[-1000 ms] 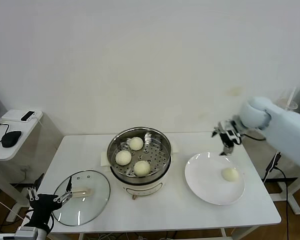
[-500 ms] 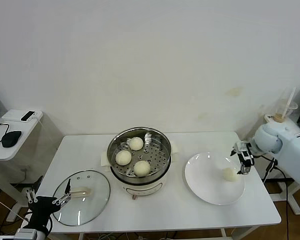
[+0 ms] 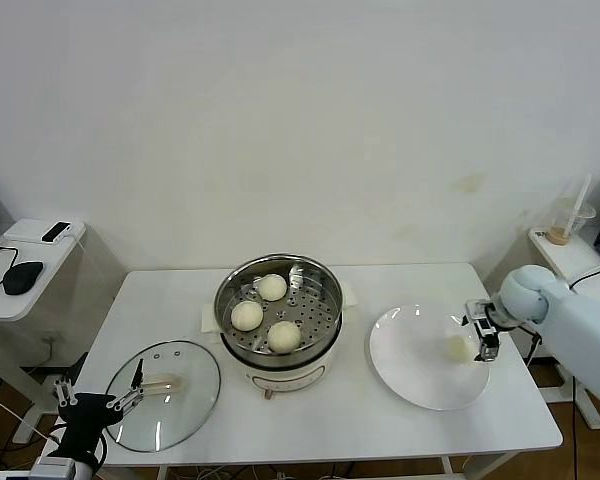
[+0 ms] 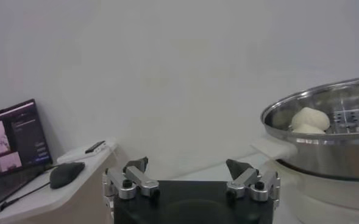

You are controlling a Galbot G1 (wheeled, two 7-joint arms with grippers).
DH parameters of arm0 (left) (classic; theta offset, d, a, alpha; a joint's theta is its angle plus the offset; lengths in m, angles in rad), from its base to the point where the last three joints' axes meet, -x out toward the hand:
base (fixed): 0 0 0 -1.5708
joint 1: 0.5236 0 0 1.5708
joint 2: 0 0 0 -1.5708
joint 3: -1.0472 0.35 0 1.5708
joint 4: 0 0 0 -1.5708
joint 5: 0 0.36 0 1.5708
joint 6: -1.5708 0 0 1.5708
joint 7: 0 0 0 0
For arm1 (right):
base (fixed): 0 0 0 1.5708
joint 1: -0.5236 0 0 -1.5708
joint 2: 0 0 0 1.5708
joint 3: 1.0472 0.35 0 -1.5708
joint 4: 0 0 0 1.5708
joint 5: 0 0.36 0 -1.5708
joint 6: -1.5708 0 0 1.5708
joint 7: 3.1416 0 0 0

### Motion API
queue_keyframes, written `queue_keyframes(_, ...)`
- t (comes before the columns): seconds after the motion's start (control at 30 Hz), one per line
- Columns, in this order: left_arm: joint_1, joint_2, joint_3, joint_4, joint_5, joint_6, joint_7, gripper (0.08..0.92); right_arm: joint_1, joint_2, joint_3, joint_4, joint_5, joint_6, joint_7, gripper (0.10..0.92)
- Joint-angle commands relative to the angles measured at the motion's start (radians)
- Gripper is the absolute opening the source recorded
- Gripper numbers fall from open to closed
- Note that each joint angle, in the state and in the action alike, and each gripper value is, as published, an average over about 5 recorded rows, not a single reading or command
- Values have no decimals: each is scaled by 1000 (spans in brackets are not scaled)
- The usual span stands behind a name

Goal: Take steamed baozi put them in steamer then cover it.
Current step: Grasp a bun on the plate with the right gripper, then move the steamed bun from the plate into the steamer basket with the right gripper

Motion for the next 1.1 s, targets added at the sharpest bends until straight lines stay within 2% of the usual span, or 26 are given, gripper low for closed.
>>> queue_keyframes(0.03, 2, 0, -1, 4, -4, 0, 2, 823, -30, 70, 23, -77, -45, 13, 19, 823)
queue_keyframes(0.23, 2, -1, 4, 4, -7, 2, 4, 823, -27, 89, 18, -94, -55, 11, 19, 804)
queue_keyframes(0.6, 6, -5, 5, 0, -6, 2, 3, 823, -7, 79, 7, -92, -59, 9, -7, 676)
queue_keyframes(0.9, 10, -7, 5, -6, -7, 1, 2, 823, 76, 45, -36, -48, -13, 4, -81, 601)
queue_keyframes(1.1, 10, -3, 5, -13, -6, 1, 2, 823, 210, 16, -114, 5, 75, -20, -84, 565)
